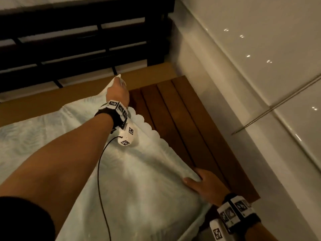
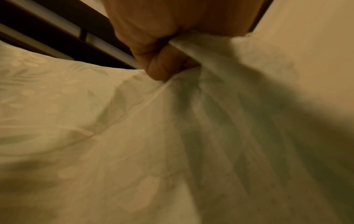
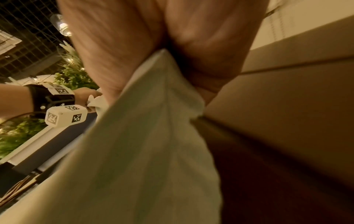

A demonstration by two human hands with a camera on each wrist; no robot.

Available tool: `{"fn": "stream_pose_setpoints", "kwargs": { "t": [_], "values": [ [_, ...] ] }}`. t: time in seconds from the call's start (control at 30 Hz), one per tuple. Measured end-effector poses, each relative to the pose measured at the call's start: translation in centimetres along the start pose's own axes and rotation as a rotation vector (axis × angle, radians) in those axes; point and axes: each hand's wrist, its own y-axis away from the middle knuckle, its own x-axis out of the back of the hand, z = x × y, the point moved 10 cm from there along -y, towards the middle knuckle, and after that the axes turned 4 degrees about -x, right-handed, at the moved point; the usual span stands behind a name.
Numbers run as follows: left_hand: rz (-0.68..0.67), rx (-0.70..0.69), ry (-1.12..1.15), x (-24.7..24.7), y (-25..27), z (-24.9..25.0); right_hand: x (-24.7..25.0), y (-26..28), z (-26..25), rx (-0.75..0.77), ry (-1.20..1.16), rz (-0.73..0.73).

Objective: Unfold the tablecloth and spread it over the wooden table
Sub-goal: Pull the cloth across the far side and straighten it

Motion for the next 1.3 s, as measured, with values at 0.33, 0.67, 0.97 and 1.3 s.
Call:
{"fn": "stream_pose_setpoints", "kwargs": {
  "t": [0.33,0.67,0.97,1.3],
  "values": [
    [-0.055,-0.092,-0.012,-15.7,-2.2,17.4,18.0,-0.3,15.2,-0.206,-0.192,0.169],
    [-0.332,-0.288,0.029,-26.8,-0.6,27.7,28.6,-0.3,23.7,-0.389,-0.197,0.552],
    [-0.636,-0.517,0.063,-23.1,12.9,22.4,25.3,-1.7,26.0,-0.396,0.251,0.548],
    [-0.561,-0.382,-0.279,-1.9,37.7,-7.4,6.8,5.0,4.9,0.472,0.552,0.039]
  ]
}}
